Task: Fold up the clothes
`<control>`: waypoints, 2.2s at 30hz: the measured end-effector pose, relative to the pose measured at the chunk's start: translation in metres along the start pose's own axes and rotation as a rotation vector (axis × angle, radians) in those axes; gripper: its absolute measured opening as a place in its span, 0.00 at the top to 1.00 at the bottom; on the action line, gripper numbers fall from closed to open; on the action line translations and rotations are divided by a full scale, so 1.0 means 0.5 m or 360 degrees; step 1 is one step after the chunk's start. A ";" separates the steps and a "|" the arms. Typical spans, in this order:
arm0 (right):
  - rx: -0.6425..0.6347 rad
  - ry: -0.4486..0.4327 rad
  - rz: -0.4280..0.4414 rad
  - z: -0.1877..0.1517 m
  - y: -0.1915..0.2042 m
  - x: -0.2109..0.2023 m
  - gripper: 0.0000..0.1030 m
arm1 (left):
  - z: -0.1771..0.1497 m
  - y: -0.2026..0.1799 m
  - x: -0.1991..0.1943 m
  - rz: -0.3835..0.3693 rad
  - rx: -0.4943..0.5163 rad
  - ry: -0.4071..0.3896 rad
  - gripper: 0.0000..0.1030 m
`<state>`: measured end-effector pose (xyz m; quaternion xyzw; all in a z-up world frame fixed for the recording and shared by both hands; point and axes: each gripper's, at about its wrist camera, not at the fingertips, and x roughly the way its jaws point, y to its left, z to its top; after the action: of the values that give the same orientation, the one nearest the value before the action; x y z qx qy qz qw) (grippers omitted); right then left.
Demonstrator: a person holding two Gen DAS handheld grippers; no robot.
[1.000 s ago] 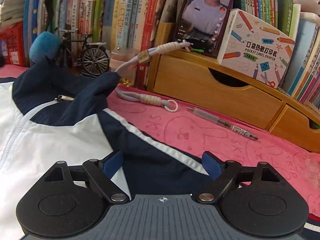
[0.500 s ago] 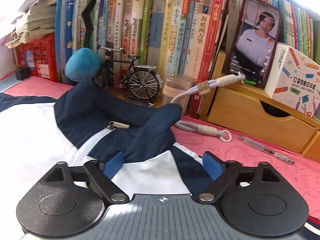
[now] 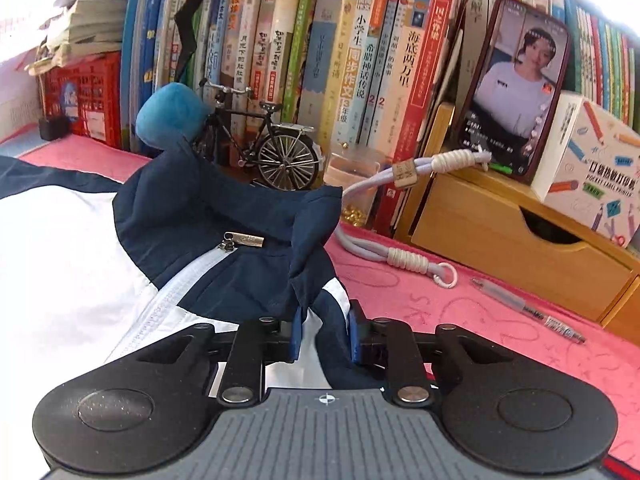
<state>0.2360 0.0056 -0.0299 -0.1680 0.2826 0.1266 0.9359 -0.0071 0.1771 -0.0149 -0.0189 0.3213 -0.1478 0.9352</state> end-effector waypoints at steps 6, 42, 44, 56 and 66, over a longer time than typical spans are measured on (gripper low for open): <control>0.0043 0.0029 -0.0437 0.029 -0.057 0.045 0.94 | 0.001 -0.008 0.021 0.0055 0.0000 0.0025 0.00; 0.1548 -0.0030 -0.0350 -0.393 -0.416 -0.347 0.96 | -0.010 -0.027 0.022 0.0156 0.0055 0.0091 0.00; 0.1531 -0.0028 -0.0466 -0.391 -0.440 -0.342 0.96 | -0.010 -0.032 0.021 0.0168 0.0069 0.0098 0.00; 0.0973 -0.0047 -0.0424 -0.338 -0.306 -0.460 0.28 | 0.049 0.058 -0.072 0.0323 0.0009 -0.0103 0.00; 0.0362 -0.0152 0.0162 -0.239 0.001 -0.393 0.08 | 0.177 0.355 -0.005 0.0894 -0.0612 -0.0170 0.00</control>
<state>0.0190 -0.0677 -0.0116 -0.0402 0.2584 0.1489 0.9536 0.0916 0.3420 0.0334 -0.1135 0.2865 0.1799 0.9342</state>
